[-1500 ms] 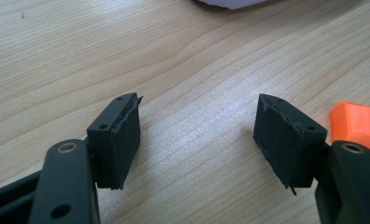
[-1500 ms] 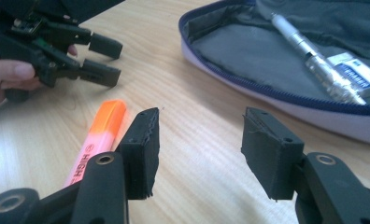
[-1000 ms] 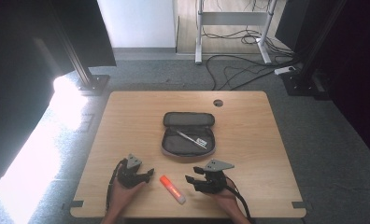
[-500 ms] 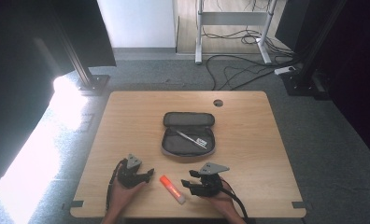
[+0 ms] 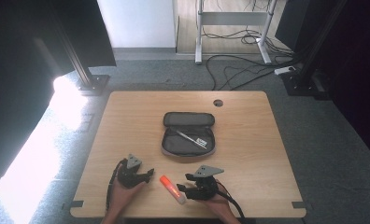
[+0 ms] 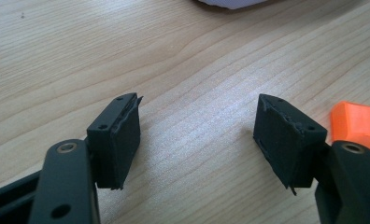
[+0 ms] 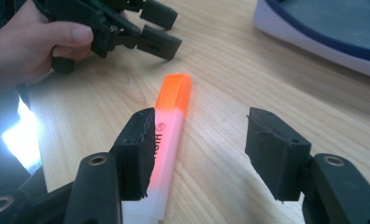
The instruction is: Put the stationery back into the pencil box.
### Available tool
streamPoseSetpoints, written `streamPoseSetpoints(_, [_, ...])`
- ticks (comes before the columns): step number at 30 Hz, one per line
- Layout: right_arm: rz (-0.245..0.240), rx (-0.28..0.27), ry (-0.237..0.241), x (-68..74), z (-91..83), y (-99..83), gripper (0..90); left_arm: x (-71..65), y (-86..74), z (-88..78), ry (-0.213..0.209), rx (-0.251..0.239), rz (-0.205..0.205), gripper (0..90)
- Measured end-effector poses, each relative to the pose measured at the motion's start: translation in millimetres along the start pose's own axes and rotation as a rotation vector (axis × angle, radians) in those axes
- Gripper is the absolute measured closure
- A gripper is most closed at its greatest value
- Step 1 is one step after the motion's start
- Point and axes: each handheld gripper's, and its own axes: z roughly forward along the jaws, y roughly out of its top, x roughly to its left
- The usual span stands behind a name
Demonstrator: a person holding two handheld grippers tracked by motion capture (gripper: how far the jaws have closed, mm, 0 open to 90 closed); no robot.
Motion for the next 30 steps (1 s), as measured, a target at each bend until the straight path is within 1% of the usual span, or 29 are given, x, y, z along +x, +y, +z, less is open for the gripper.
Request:
streamPoseSetpoints(3, [-0.014,0.012,0.009,4.4,3.0,-0.8,43.6,0.0,0.0,0.0,0.000,0.000,0.000,32.1])
streamPoseSetpoints(7, [-0.017,0.020,0.025,10.0,6.8,-0.7,43.6,0.0,0.0,0.0,0.000,0.000,0.000,32.1])
streamPoseSetpoints(13, [-0.018,0.027,0.024,14.0,8.8,-0.8,44.0,0.0,0.0,0.0,0.001,0.001,0.001,32.1])
streamPoseSetpoints(16, [-0.027,0.035,0.024,15.6,10.6,-1.6,44.4,0.1,0.0,0.0,-0.001,0.001,0.001,32.1])
streamPoseSetpoints(20, [-0.048,0.057,0.011,20.7,15.1,-2.8,44.4,0.1,0.0,0.0,-0.001,0.000,0.001,32.1])
streamPoseSetpoints(26, [-0.057,0.073,-0.003,26.4,23.1,-2.8,45.6,0.1,0.0,0.0,-0.001,0.000,0.001,32.1])
streamPoseSetpoints(30, [-0.073,0.091,-0.025,28.9,28.1,-3.5,47.1,0.1,0.0,0.0,-0.001,0.000,0.001,32.1])
